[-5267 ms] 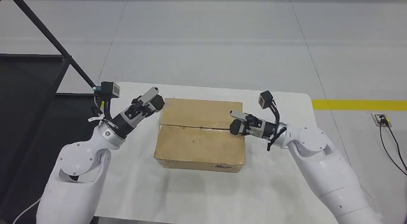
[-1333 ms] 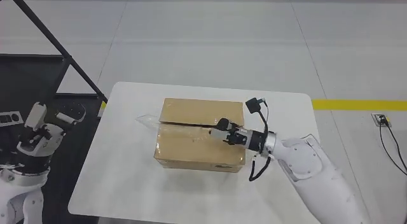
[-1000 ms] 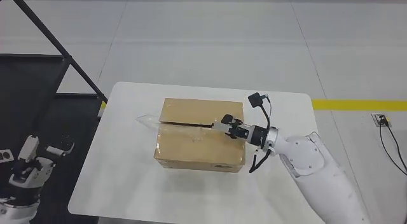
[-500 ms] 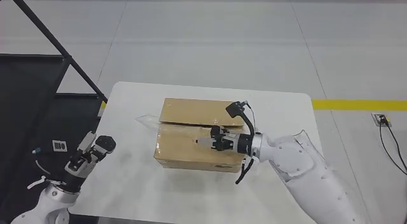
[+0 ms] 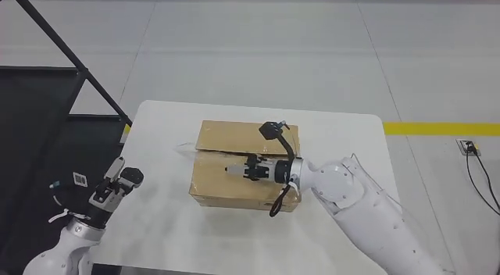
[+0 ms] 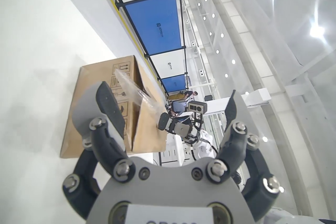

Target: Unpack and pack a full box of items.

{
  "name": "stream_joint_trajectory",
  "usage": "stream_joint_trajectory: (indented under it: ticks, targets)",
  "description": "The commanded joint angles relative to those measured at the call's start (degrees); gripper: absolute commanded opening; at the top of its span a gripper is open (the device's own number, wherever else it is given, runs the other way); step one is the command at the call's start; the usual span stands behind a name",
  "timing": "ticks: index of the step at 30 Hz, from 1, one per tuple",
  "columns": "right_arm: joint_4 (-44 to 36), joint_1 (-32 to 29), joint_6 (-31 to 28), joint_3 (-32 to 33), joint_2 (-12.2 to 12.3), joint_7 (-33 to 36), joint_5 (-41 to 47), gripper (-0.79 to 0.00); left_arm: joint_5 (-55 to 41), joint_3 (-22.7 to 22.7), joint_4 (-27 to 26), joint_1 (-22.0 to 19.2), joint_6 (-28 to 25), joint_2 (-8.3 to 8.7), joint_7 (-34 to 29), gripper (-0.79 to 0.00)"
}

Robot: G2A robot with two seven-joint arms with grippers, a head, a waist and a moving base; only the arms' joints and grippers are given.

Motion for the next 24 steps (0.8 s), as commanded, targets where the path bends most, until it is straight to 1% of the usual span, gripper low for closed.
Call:
stream_joint_trajectory:
  ticks: [1,8,11,15,17,19,21,24]
  targets:
    - [1.0,1.3,-0.2,-1.1,-0.6,-0.1,0.6,0.0,0.7,1.3,1.4,-1.0,0.3,-0.1,0.7,0.0]
    - [4.3,5.8,-0.6,-5.3,-3.1,-0.3,2.5,0.0,2.4,4.0,6.3,-4.1,0.6,-0.46,4.4,0.0]
    - [6.0,7.9,-0.9,-7.1,-4.3,-0.2,3.3,0.0,4.0,5.4,7.4,-4.6,-0.1,-0.56,4.3,0.0]
    - [7.7,9.7,-3.3,-8.5,-5.5,0.2,4.4,0.0,7.9,6.9,7.5,-4.9,-1.6,-0.6,4.9,0.0]
    - [8.4,10.3,-5.3,-9.1,-6.1,0.3,4.9,0.0,10.1,7.7,6.8,-5.0,-2.2,-0.66,5.6,0.0]
    - [8.8,10.5,-7.0,-9.1,-6.4,-0.4,4.9,0.0,14.9,8.3,5.4,-5.2,-2.4,-0.67,8.2,0.0]
    - [8.8,10.0,-9.3,-8.4,-6.4,-2.0,4.5,0.0,22.5,8.9,3.0,-5.0,-2.1,-0.73,12.9,0.0]
    - [7.7,7.8,-12.7,-5.7,-5.5,-3.8,3.3,0.0,34.6,10.0,-1.6,-4.0,-0.4,-0.86,19.9,0.0]
